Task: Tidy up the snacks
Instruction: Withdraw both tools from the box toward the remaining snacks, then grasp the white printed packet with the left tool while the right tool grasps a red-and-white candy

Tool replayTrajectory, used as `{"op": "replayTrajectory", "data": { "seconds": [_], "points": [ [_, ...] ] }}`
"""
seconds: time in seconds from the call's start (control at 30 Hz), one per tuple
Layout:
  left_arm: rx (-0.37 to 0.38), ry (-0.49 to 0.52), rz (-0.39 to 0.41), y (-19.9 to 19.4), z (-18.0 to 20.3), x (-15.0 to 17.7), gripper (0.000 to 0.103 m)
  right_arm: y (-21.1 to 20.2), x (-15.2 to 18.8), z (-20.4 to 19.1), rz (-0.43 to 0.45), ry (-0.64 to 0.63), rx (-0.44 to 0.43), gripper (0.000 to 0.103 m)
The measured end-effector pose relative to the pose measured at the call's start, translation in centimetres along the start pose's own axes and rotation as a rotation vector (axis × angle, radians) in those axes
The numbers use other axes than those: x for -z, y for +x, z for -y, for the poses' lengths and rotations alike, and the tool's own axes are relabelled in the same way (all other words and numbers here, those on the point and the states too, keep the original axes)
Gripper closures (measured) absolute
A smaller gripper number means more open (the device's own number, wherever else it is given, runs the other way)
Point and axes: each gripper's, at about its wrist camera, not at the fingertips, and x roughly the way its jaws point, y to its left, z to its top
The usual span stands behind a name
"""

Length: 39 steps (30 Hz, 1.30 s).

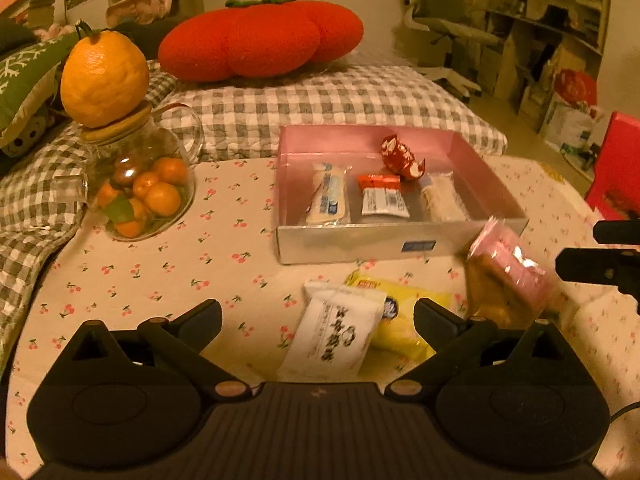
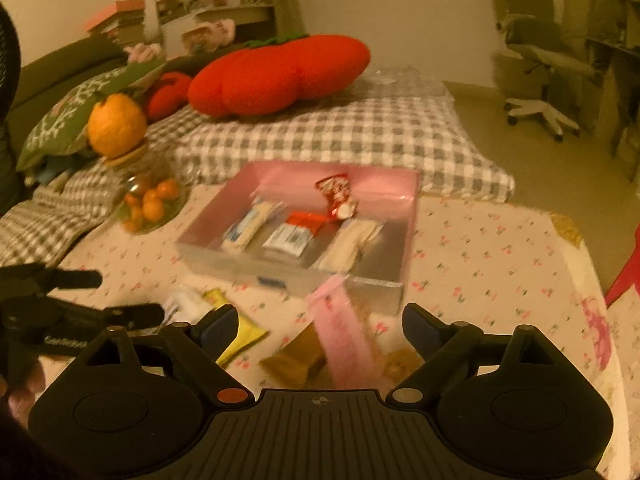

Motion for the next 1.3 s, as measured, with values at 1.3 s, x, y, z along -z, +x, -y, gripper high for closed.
{"op": "replayTrajectory", "data": {
  "seconds": [1.3],
  "points": [
    [0.121,0.071,-0.001,4.0,-1.5,3.9,0.034,2.4,8.8,-6.8,-0.116,-0.306,-0.139,0.01]
  ]
}}
